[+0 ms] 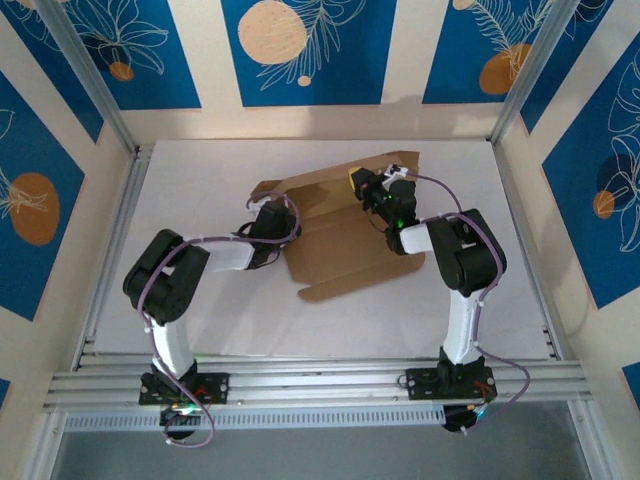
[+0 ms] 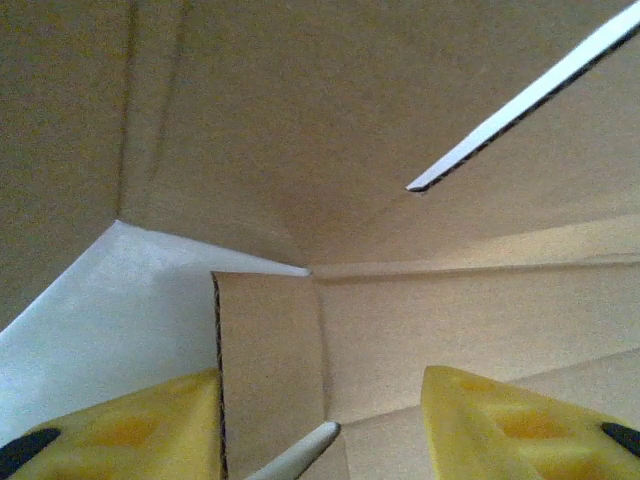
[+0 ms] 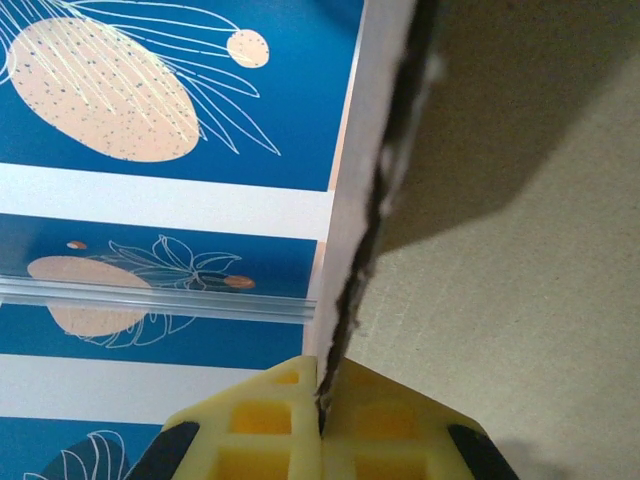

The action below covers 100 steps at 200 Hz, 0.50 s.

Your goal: Fold the paper box

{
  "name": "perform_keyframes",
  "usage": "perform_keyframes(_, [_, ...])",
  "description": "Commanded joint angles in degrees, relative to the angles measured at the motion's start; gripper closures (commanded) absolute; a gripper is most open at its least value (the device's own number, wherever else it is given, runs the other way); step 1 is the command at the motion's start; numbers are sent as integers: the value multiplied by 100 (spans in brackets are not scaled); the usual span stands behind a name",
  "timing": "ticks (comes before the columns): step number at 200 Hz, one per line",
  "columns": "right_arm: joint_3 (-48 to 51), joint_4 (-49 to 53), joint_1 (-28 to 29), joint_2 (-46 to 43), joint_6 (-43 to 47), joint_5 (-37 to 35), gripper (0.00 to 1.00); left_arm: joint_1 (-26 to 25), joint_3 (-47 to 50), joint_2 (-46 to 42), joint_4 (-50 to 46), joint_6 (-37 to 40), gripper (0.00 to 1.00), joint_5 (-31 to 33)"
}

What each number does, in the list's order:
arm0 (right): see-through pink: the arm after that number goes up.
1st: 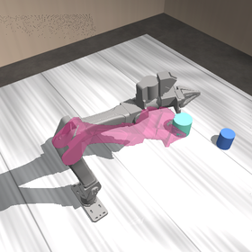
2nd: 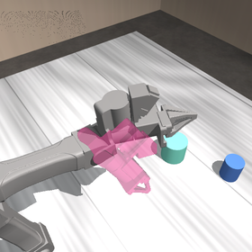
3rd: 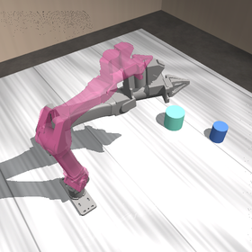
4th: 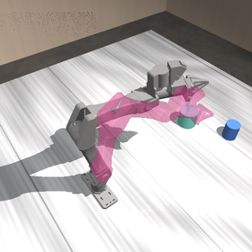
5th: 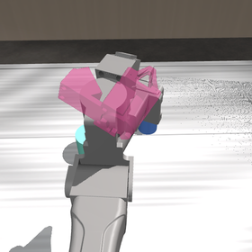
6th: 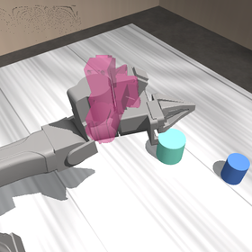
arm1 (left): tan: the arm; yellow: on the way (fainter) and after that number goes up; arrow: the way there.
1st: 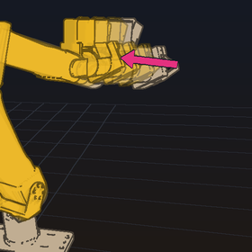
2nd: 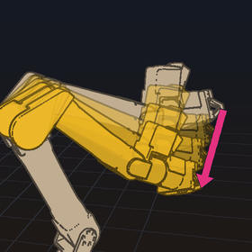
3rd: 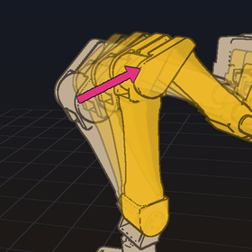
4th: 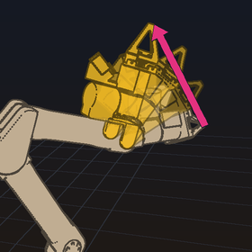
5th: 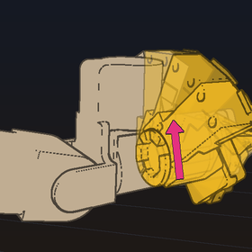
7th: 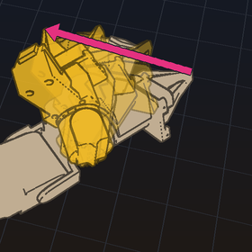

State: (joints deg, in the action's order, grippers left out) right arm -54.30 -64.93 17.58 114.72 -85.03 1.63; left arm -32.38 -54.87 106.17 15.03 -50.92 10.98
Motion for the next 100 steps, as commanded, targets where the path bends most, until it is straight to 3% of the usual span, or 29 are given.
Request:
perform_keyframes(1, [-1, 173, 172, 190, 75, 519, 100, -57, -302, 23, 615, 349, 48, -371])
perform_keyframes(69, [-45, 249, 212, 169, 108, 554, 100, -171, -584, 63, 518, 736, 48, -425])
perform_keyframes(100, [-170, 747, 199, 54, 48, 536, 100, -288, -765, 124, 398, 950, 48, -353])
